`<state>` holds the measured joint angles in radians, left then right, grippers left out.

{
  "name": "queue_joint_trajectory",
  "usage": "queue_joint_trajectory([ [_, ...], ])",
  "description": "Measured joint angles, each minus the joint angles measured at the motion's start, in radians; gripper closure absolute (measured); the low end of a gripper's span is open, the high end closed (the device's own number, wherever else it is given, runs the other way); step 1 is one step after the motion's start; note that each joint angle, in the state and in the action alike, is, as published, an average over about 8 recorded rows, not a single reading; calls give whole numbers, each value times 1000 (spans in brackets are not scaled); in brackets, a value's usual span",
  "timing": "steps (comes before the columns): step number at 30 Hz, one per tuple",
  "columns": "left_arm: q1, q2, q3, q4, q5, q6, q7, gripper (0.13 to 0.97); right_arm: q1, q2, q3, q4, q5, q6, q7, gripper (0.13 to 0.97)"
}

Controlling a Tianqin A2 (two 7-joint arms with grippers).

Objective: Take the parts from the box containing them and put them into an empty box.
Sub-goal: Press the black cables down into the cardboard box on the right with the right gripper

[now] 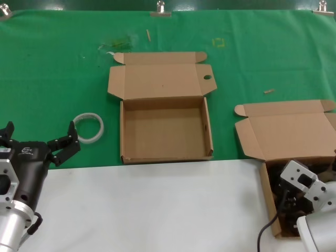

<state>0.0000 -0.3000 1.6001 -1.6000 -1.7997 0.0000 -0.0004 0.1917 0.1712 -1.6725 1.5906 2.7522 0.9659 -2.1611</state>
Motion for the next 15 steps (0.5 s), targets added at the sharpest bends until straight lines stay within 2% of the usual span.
queue_joint_trajectory([
  [15, 0, 0, 0, 0, 0, 0, 0, 132, -5, 0, -15, 7, -2, 10, 8, 181],
])
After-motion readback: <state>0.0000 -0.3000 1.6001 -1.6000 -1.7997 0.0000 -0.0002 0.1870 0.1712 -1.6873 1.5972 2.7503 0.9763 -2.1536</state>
